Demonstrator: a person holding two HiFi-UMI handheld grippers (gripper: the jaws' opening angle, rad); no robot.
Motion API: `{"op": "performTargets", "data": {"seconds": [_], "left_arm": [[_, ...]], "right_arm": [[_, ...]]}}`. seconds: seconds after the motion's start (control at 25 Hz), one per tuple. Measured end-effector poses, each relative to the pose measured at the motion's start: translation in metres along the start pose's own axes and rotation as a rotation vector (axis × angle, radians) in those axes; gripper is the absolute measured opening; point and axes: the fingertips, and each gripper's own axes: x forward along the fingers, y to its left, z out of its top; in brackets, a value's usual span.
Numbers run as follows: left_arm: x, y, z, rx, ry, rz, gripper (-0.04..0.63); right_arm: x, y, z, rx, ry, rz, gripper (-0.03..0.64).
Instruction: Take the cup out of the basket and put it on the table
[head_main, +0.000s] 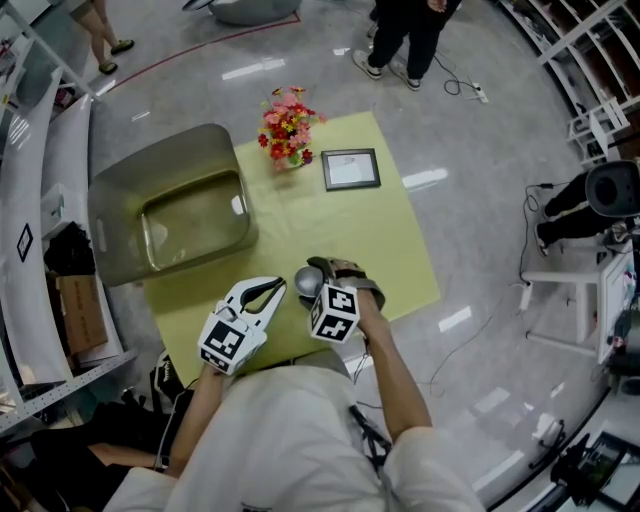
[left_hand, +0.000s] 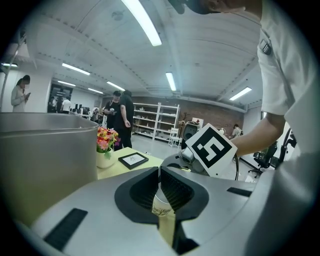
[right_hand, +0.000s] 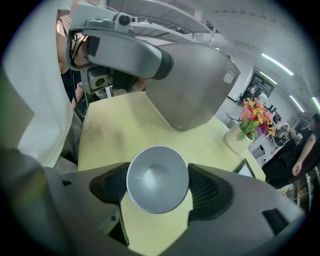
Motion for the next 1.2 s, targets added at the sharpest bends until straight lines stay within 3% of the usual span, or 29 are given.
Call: {"op": "performTargets", "data": {"seconds": [0.52,0.88,1.2], "left_arm": [[0.001,-0.001,-0.002,-0.013,0.006,-0.01,0.023],[0.003,-0.003,-0.002,-0.015,0.007,-0.018,0.023],[0.002,-0.004,-0.002,-0.007,-0.001,-0.021,0.023]], "right_arm": [[0.01,0.008,-0.012,0.023,-0.004,0.014,0.356],[0.012,0.012,-0.014,0.047,-0.008,0.055,0.405],[0.0,0.009,-0.018,0.066,-0.012,0.038,0.431]]}}
